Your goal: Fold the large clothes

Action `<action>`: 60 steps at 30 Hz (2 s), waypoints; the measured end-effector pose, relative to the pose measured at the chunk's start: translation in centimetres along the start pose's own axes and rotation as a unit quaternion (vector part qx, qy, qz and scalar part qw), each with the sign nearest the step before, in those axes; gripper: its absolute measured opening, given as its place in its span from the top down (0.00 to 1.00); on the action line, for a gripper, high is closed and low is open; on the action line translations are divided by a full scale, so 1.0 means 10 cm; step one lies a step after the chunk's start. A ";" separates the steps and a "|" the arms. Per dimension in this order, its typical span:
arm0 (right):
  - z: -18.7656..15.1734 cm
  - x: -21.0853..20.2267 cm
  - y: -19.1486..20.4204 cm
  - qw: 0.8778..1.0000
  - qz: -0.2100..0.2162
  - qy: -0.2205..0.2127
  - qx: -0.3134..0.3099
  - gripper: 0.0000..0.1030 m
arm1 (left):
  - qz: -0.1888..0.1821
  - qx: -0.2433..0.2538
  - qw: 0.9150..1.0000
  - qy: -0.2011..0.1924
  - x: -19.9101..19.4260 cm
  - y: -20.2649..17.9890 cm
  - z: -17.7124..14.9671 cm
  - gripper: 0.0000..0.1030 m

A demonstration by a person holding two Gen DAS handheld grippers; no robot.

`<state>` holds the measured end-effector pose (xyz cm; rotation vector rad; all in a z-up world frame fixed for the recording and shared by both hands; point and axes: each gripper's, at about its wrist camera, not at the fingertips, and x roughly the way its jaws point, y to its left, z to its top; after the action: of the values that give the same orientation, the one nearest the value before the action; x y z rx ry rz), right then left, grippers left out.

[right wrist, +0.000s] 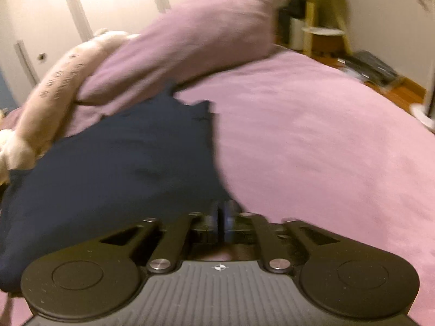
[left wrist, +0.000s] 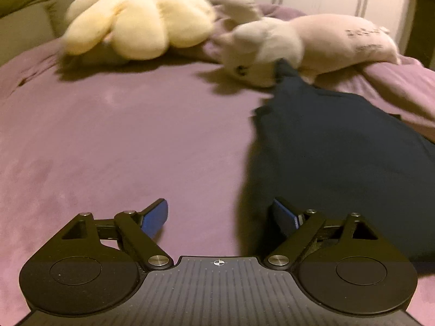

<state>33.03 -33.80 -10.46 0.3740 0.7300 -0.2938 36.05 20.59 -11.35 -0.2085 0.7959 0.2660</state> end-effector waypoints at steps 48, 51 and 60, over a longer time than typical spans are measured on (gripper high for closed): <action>-0.73 -1.05 -0.65 0.976 0.146 0.063 0.150 0.72 | -0.262 -0.133 0.952 0.088 -1.32 0.57 -0.56 0.69; -0.88 -1.17 -0.84 0.976 0.143 0.081 0.144 0.53 | -0.236 -0.123 0.958 0.106 -1.38 0.66 -0.79 0.63; -0.47 -1.59 -0.61 0.996 0.076 -0.038 0.021 0.46 | -0.111 -0.069 0.991 0.018 -1.68 0.40 -0.64 0.59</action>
<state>16.64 -35.23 -4.06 0.4539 0.6183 -0.1780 19.30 19.92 -3.84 -0.4308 0.7827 0.1081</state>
